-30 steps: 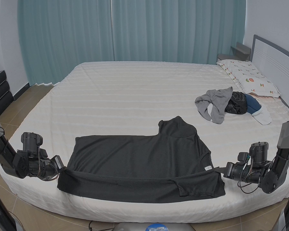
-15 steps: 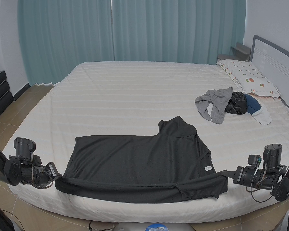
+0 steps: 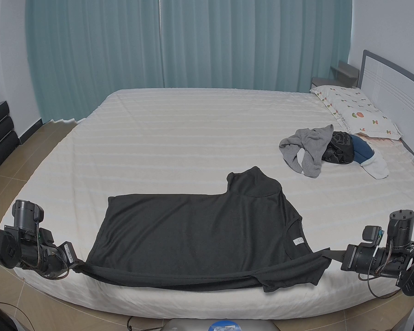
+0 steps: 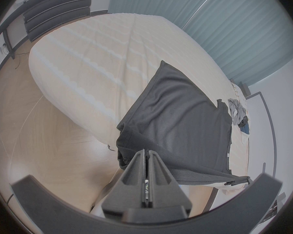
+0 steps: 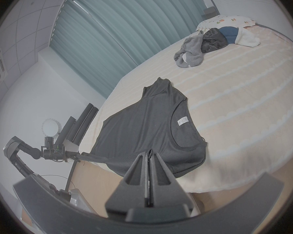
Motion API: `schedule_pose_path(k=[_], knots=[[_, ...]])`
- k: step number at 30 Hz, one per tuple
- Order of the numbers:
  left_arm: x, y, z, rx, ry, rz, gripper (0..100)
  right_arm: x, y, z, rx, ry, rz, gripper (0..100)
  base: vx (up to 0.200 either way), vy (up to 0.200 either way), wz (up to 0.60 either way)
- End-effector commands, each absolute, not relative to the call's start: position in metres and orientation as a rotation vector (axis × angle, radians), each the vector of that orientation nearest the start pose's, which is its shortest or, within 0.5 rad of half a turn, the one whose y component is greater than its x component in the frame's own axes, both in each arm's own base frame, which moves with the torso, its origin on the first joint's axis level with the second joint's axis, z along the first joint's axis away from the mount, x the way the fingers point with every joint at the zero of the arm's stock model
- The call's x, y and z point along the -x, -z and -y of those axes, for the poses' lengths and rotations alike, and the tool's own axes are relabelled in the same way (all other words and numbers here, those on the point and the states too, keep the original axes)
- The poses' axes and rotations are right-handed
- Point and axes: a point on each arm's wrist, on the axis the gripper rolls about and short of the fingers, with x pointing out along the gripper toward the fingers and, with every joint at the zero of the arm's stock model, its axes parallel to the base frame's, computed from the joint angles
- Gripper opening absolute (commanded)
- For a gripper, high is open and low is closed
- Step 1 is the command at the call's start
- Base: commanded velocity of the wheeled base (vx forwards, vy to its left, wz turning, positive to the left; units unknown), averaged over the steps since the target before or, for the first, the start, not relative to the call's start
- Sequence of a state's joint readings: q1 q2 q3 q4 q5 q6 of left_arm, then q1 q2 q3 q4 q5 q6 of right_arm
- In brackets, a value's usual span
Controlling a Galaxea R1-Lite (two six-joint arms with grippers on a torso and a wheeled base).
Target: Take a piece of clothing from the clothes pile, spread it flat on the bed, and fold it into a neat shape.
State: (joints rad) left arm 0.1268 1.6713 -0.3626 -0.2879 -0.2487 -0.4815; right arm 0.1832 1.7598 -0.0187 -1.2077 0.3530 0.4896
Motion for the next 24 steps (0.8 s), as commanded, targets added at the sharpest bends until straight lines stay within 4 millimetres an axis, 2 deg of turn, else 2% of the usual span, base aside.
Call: schedule_pose_path(k=[1, 15, 19, 24], knots=[[-0.199, -0.062, -0.020, 0.633, -0.140, -1.035, 0, -0.176, -0.060, -0.042, -0.509, -0.385, -0.665, 0, 0.000, 0.000, 0.00], [-0.198, -0.058, -0.020, 0.597, -0.136, -1.140, 0, -0.163, -0.061, -0.041, -0.456, -0.392, -0.727, 0, 0.000, 0.000, 0.00], [-0.207, -0.058, -0.021, 0.599, -0.137, -1.137, 0, -0.170, -0.058, -0.042, -0.456, -0.388, -0.740, 0, 0.000, 0.000, 0.00], [-0.232, -0.051, -0.025, 0.622, -0.156, -1.145, 0, -0.199, -0.056, -0.048, -0.456, -0.382, -0.723, 0, 0.000, 0.000, 0.00]])
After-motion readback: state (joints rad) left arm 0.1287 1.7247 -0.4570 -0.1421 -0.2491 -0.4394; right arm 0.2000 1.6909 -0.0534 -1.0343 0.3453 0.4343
